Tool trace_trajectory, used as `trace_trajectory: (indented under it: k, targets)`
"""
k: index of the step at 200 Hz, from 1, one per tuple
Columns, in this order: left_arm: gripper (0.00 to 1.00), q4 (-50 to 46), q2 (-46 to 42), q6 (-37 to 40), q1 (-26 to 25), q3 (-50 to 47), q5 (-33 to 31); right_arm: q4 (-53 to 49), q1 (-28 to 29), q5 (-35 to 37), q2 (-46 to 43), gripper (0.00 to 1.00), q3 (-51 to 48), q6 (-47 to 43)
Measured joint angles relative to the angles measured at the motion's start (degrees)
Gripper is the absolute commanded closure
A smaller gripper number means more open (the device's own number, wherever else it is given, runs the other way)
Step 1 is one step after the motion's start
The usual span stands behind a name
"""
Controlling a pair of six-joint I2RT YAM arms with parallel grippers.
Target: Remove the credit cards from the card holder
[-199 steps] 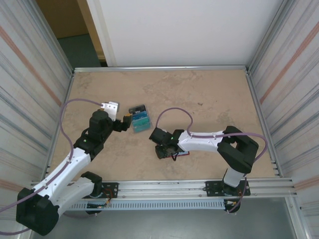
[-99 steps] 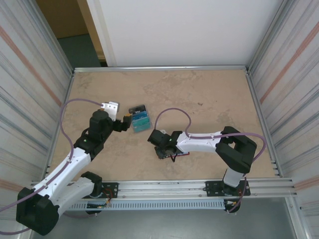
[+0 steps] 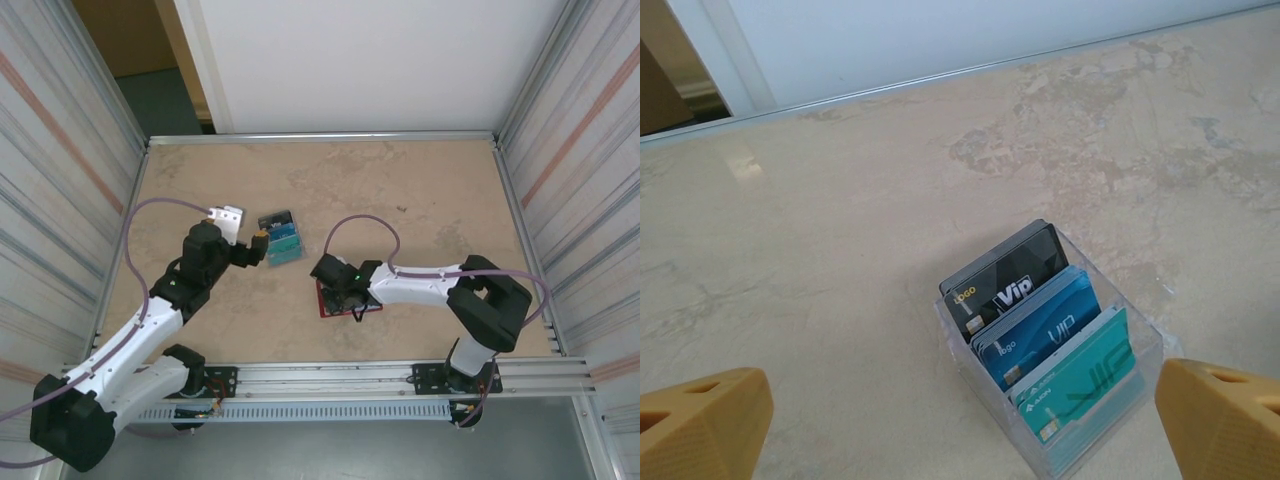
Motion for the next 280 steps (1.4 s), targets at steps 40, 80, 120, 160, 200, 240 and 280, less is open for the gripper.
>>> trace_trajectory:
  k: [40, 80, 120, 160, 200, 240, 280]
  targets:
    - [0.01, 0.0, 0.0, 0.74, -1.73, 1.11, -0.11, -1.53, -1.16, 0.98, -4.04, 0.78, -1.55, 1.05]
    - [0.01, 0.15, 0.81, 1.7, -3.82, 1.9, -0.98, -1.97, -2.51, 2.47, -6.8, 0.79, -3.54, 1.97]
    - [0.01, 0.37, 1.46, 2.71, -6.14, 2.47, -1.9, -2.47, -4.37, 3.21, -8.9, 0.78, -5.62, 3.02]
    - [0.01, 0.5, 2.19, 3.93, -8.46, 2.62, -3.08, -2.82, -5.6, 3.91, -12.94, 0.9, -7.19, 3.21]
    - [0.01, 1.31, 3.41, 4.35, -9.62, 2.69, -4.02, -2.82, -7.87, 3.82, -15.82, 0.85, -9.53, 3.13]
    - [0.01, 1.73, 3.65, 4.35, -9.99, 2.69, -4.59, -2.86, -7.93, 3.45, -16.52, 0.6, -9.66, 1.81]
    - [0.01, 1.79, 3.74, 4.33, -9.99, 2.69, -5.18, -2.56, -7.28, 2.49, -13.92, 0.5, -9.18, 0.33]
